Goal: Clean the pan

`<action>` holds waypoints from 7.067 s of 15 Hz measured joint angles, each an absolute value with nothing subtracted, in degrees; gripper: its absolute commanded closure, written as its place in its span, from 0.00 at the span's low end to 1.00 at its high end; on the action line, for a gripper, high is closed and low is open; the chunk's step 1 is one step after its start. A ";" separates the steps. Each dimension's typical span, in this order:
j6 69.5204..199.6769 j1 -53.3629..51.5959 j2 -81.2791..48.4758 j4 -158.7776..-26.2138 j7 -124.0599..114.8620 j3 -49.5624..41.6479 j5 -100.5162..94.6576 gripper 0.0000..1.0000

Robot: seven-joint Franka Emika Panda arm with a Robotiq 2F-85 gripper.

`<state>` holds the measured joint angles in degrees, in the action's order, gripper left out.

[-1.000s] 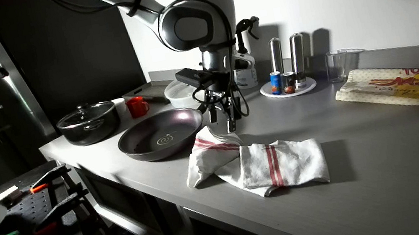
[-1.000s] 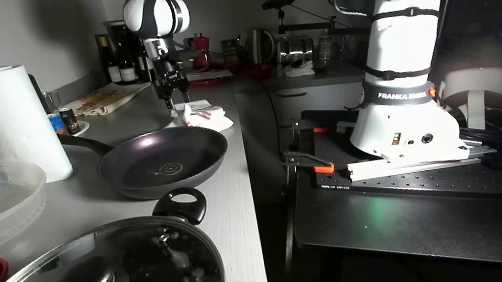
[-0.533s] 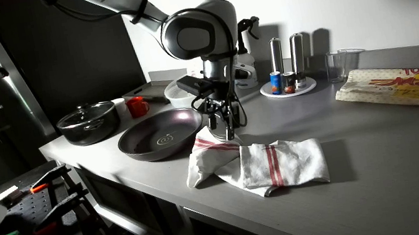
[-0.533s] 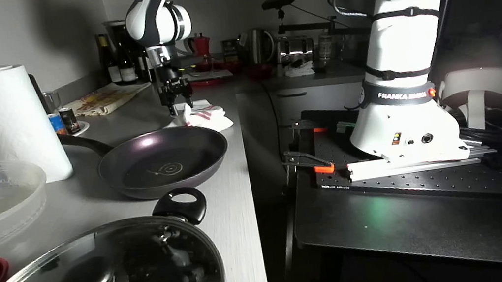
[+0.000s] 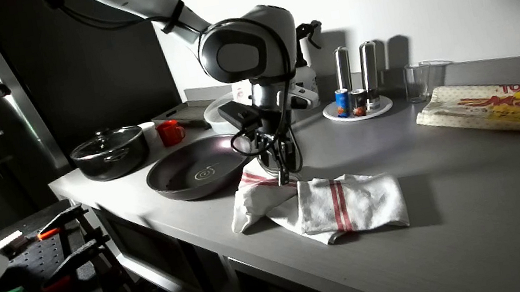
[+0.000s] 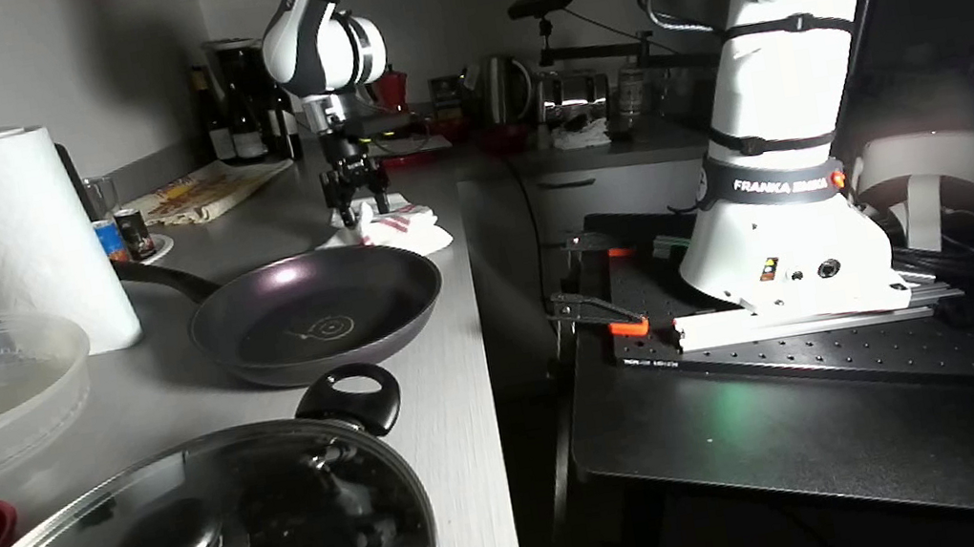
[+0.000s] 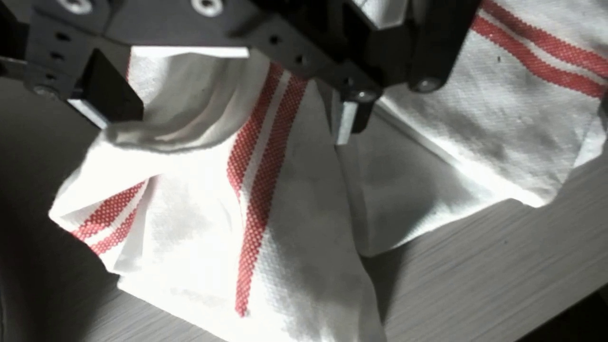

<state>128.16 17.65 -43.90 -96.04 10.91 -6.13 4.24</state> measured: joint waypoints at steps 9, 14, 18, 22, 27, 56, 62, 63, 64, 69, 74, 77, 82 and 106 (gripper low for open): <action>128.92 17.90 -42.47 -99.02 10.80 -4.76 6.66 0.49; 129.06 17.91 -41.72 -99.91 10.73 -4.58 7.52 0.87; 129.21 17.94 -41.54 -100.07 10.73 -4.56 8.22 1.00; 129.29 17.94 -41.03 -100.21 10.73 -4.50 8.73 0.98; 130.40 17.91 -38.88 -101.01 10.73 -4.02 8.82 0.98; 132.87 4.07 -12.10 -118.37 17.29 1.14 0.84 0.98; 127.18 2.48 -11.73 -120.55 22.72 3.43 0.90 0.98; 126.35 2.43 -11.96 -120.68 23.38 3.58 0.91 0.98; 125.61 2.41 -12.31 -120.74 24.09 3.68 0.91 0.98; 123.68 2.40 -16.27 -119.88 26.73 4.02 0.87 0.98; 124.40 2.61 -22.83 -116.10 26.89 3.98 0.39 0.98; 126.12 2.90 -26.64 -113.59 26.89 3.91 -0.16 0.98; 131.03 3.29 -31.69 -111.49 26.89 3.64 -2.32 0.98; 158.27 7.21 -35.65 -121.21 29.02 -0.51 -21.79 0.98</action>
<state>158.27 7.21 -35.65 -121.21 29.02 -0.51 -21.79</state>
